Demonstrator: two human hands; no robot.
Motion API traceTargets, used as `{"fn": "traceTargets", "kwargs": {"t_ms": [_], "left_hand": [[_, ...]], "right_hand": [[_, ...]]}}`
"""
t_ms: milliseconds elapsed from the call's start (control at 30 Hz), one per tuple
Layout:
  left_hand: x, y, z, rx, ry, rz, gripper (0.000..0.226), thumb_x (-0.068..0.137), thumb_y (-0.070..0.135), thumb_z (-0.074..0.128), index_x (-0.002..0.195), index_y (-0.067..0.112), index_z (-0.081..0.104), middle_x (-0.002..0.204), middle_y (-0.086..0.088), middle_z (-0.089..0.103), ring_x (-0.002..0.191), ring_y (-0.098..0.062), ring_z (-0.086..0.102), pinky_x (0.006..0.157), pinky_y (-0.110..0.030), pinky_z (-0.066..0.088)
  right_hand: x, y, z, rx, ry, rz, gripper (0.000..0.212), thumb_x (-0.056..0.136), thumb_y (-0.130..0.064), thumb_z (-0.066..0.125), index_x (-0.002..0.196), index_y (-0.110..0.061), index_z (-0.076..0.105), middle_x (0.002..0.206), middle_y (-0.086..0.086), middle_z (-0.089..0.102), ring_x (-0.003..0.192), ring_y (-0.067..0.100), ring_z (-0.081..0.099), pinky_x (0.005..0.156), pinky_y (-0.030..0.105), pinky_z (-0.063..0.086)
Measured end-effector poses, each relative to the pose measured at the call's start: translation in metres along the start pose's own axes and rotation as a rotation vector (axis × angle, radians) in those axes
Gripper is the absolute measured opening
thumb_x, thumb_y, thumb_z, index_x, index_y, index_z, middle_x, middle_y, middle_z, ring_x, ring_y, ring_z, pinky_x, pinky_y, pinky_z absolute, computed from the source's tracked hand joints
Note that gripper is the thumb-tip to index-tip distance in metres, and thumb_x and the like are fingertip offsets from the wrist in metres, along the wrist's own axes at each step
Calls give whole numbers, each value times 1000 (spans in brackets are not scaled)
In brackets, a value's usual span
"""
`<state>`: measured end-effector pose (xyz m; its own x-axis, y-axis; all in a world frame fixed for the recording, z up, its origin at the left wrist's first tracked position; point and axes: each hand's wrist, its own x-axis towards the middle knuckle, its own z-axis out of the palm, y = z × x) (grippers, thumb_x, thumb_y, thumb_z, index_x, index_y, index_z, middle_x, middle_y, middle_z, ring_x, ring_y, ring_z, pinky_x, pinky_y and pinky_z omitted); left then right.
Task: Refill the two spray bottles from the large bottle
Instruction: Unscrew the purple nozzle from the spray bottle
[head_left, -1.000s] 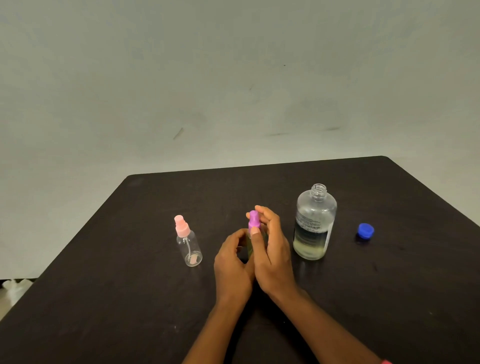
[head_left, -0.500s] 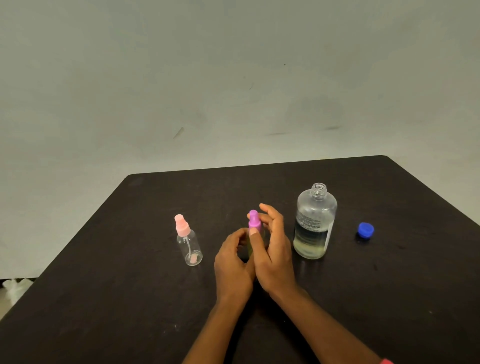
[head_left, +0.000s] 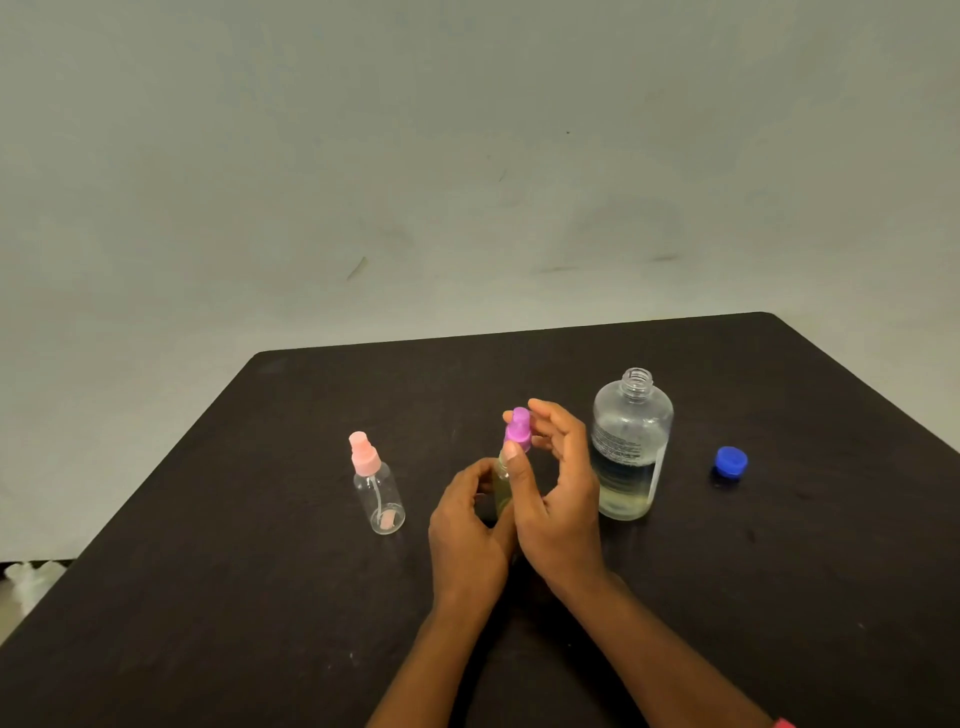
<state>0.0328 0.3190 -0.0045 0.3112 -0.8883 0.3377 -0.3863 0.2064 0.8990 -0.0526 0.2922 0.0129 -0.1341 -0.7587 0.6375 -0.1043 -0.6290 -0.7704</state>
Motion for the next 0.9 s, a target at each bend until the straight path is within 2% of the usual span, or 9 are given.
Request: {"fn": "traceTargets", "kwargs": {"t_ms": [167, 300, 400, 467, 500, 600, 667, 800, 900], "left_hand": [[-1, 3, -1, 26, -1, -2, 37, 79, 12, 74, 108, 30, 61, 99, 14, 65, 94, 5, 59, 75, -7, 45], [0, 6, -1, 62, 9, -4, 39, 77, 20, 76, 107, 35, 56, 99, 21, 61, 97, 12, 55, 78, -3, 41], [0, 4, -1, 65, 19, -7, 39, 76, 28, 77, 108, 35, 57, 101, 20, 62, 98, 10, 55, 79, -3, 40], [0, 2, 0, 75, 16, -21, 40, 76, 32, 77, 111, 33, 59, 104, 18, 63, 99, 6, 56, 78, -3, 40], [0, 1, 0, 82, 12, -25, 41, 76, 34, 77, 113, 31, 59, 105, 18, 63, 99, 5, 57, 78, -4, 40], [0, 2, -1, 78, 6, -37, 42, 76, 34, 76, 114, 30, 59, 107, 17, 62, 100, 1, 57, 77, -7, 41], [-1, 2, -1, 70, 5, -44, 41, 76, 33, 77, 113, 31, 59, 107, 16, 62, 99, -2, 58, 77, -10, 42], [-1, 4, 0, 61, 28, -67, 37, 75, 30, 79, 105, 38, 59, 102, 18, 64, 95, 1, 58, 73, -8, 43], [-2, 5, 0, 55, 35, -65, 36, 75, 30, 79, 95, 47, 54, 98, 21, 63, 93, 1, 58, 74, -9, 43]], "right_hand": [[4, -9, -4, 22, 48, -78, 40, 93, -24, 56, 130, -26, 43, 121, -7, 62, 112, 22, 61, 89, 42, 52], [11, -15, -10, 33, 138, -132, 47, 91, -23, 57, 134, -24, 38, 119, -5, 59, 108, 22, 60, 91, 37, 52], [21, -18, -17, 10, 208, -235, 50, 91, -18, 57, 136, -18, 36, 117, -18, 50, 103, 16, 56, 88, 35, 51], [25, -18, -21, -58, 238, -325, 43, 93, -17, 55, 133, -13, 38, 115, -27, 43, 101, 8, 52, 87, 32, 50], [26, -17, -22, -101, 253, -367, 38, 95, -18, 53, 129, -11, 40, 114, -24, 44, 101, 6, 50, 87, 29, 49], [27, -16, -24, -178, 300, -423, 22, 98, -24, 50, 114, -8, 48, 108, 0, 49, 104, 2, 46, 89, 19, 44], [30, -18, -26, -164, 320, -438, 19, 97, -24, 53, 106, -7, 50, 103, 5, 49, 101, 8, 49, 87, 18, 44], [40, -23, -40, -172, 410, -489, 20, 92, -17, 61, 103, -5, 49, 101, 13, 50, 86, 28, 54, 80, 24, 46], [51, -21, -57, -144, 512, -469, 21, 89, -5, 64, 103, -5, 50, 99, 24, 47, 86, 39, 56, 79, 37, 48]]}}
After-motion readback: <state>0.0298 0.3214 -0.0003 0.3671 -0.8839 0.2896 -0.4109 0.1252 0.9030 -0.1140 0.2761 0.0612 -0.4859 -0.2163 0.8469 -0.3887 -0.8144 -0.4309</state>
